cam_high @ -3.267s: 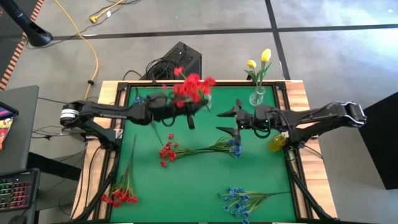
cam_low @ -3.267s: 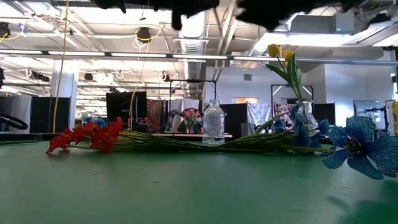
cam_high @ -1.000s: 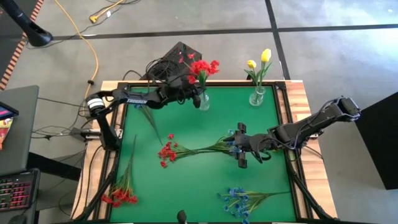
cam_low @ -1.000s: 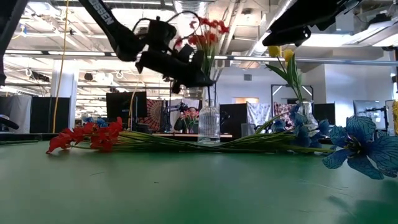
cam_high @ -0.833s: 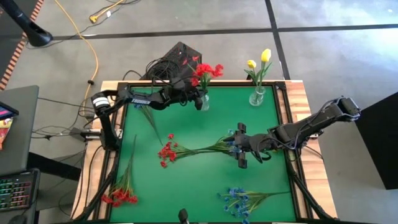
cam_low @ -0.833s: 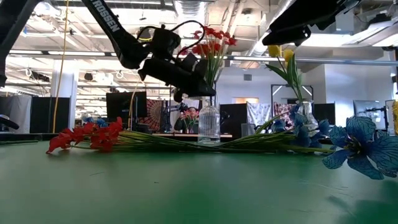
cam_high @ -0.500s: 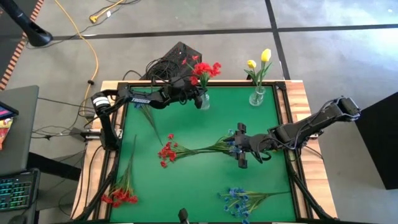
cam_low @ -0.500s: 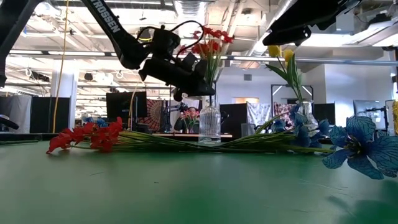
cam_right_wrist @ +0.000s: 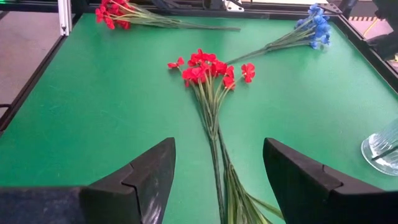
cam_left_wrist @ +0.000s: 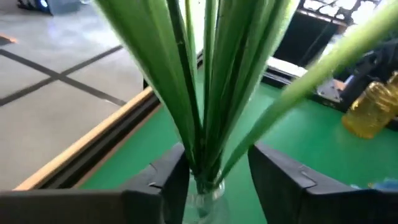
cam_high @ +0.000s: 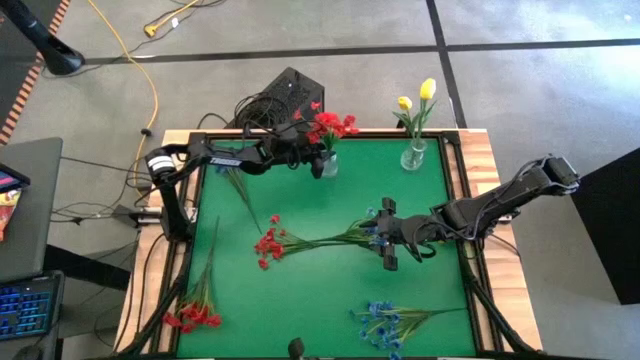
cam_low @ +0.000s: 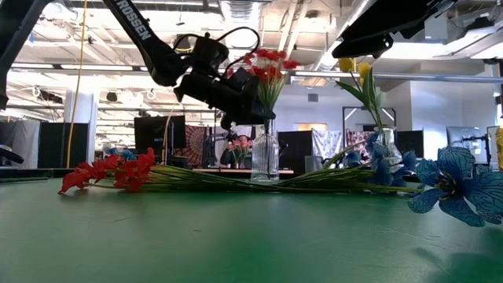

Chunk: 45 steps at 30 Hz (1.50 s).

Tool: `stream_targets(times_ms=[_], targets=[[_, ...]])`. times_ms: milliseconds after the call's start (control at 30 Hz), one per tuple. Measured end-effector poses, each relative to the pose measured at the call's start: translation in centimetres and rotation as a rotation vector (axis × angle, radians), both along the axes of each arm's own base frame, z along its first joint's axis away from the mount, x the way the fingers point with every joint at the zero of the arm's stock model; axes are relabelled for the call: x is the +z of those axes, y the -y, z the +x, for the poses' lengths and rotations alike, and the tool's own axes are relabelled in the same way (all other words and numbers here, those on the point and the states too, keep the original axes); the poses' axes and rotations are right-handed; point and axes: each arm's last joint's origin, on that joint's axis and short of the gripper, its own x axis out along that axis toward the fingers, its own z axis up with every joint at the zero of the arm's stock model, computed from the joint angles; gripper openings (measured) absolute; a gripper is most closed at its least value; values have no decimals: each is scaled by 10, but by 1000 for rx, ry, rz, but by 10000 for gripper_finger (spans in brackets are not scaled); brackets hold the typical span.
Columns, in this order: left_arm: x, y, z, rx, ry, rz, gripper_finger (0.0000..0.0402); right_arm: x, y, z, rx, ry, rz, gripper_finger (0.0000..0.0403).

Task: Sort flowers into vase by color
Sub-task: Put the top red flowers into the left white transparent vase

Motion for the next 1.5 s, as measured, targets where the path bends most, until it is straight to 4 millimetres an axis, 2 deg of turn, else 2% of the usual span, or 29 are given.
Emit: stream_targets(times_ms=[133,333,633,900,1100,1300,1500], targets=[[2,1,-2,-8,-58,-13,179,0,0,0,0,0,0,270],[18,-2,4,-39,-200,-11,203,0,0,0,1,0,1,270],[54,4,12,-99,-511,50,208,0,0,0,1,0,1,270],[77,14,6,-189,-703,46,208,0,0,0,1,0,1,270],[80,19,2,-251,-764,26,208,0,0,0,2,0,0,270],[77,25,-3,-392,-791,-8,208,0,0,0,3,-1,-1,270],[74,39,-4,-509,-820,-73,208,0,0,0,3,-1,-1,270]])
